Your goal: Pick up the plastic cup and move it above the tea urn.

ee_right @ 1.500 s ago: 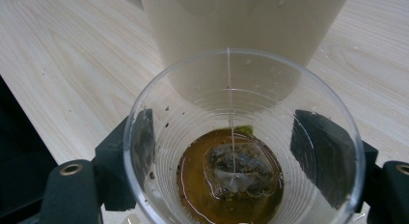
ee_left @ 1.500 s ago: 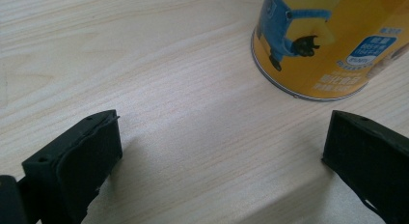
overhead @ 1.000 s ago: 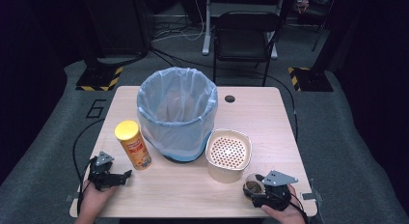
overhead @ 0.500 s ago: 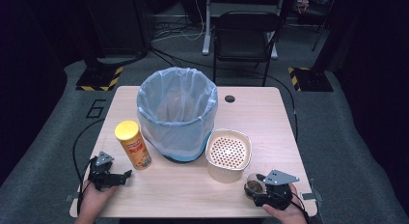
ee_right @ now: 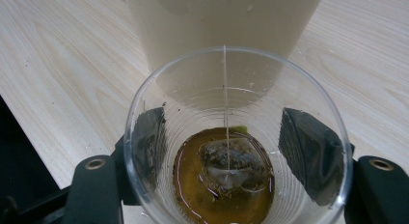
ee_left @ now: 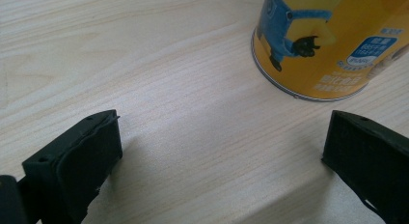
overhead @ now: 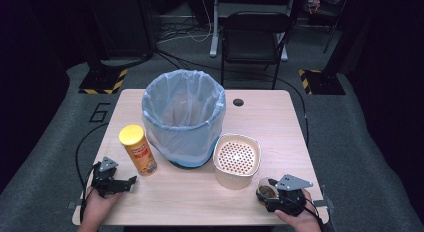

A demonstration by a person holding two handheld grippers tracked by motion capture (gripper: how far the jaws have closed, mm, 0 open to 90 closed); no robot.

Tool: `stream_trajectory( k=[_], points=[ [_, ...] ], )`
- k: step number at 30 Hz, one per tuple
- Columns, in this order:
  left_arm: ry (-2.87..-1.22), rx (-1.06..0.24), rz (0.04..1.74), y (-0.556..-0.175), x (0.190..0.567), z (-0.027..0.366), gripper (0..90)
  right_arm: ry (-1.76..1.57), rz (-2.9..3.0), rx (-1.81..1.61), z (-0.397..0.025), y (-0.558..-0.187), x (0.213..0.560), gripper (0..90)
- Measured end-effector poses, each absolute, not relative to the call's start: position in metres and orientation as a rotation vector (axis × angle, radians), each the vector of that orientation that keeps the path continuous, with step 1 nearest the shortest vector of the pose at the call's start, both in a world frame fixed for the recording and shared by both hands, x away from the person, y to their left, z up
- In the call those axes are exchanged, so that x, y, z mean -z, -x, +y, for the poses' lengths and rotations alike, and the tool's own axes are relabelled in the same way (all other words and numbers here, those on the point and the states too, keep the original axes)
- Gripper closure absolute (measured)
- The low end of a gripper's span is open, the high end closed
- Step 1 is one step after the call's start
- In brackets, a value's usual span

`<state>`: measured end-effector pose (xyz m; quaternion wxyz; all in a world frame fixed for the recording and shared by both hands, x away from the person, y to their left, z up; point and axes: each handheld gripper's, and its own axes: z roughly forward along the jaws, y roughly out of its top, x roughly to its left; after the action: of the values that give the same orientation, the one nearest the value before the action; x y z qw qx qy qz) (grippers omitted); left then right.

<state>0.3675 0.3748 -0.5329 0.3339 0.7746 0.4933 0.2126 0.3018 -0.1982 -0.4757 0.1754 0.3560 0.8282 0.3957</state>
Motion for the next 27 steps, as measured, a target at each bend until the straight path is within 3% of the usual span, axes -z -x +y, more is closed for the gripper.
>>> stream_trajectory(
  k=[27],
  points=[
    [-2.021, -0.555, 1.289, -0.367, 0.533, 0.375, 0.0, -0.999, 2.292, -1.068, -0.218, -0.317, 0.442, 34.2]
  ],
)
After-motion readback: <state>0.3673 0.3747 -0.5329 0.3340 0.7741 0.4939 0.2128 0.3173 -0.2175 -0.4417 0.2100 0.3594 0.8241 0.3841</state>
